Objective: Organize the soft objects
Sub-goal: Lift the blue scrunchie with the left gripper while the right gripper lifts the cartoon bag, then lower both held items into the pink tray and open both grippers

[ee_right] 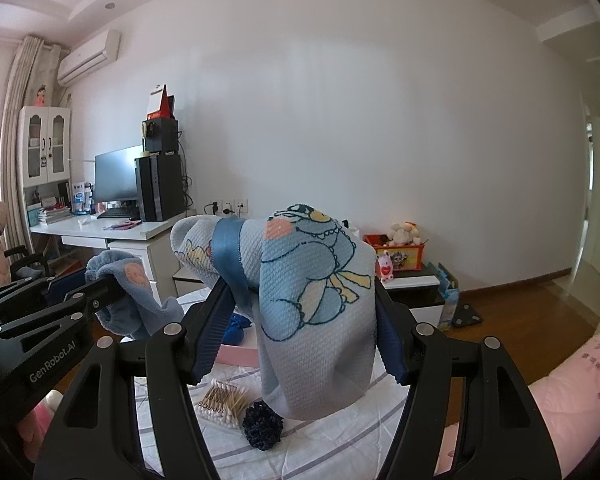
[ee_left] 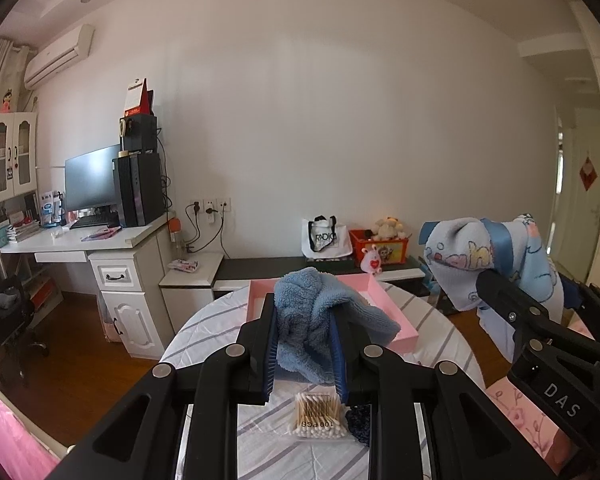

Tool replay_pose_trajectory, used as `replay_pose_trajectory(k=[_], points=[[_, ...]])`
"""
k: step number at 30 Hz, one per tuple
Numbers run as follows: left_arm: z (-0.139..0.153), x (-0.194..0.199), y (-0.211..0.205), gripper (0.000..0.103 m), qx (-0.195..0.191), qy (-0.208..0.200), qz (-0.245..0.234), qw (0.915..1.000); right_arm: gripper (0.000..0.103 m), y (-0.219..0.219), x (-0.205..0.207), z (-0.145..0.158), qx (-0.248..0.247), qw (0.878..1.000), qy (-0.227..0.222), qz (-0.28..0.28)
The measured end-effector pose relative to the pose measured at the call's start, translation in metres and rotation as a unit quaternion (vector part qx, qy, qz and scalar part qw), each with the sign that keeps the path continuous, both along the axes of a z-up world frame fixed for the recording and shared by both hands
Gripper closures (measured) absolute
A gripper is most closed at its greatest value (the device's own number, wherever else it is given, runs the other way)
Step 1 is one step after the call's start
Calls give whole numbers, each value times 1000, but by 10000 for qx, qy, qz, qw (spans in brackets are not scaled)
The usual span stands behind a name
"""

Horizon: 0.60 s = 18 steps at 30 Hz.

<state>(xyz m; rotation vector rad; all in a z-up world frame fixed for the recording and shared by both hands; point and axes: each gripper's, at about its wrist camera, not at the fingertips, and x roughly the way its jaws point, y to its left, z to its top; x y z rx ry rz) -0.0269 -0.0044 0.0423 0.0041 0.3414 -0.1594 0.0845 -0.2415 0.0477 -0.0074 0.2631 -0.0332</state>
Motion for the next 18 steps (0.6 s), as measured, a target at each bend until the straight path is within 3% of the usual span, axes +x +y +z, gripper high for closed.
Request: replay_pose_trajectory(k=[18], points=[[10, 49, -14, 83, -10, 289, 44, 9996, 41, 2, 31, 1, 70, 9995, 293, -69]])
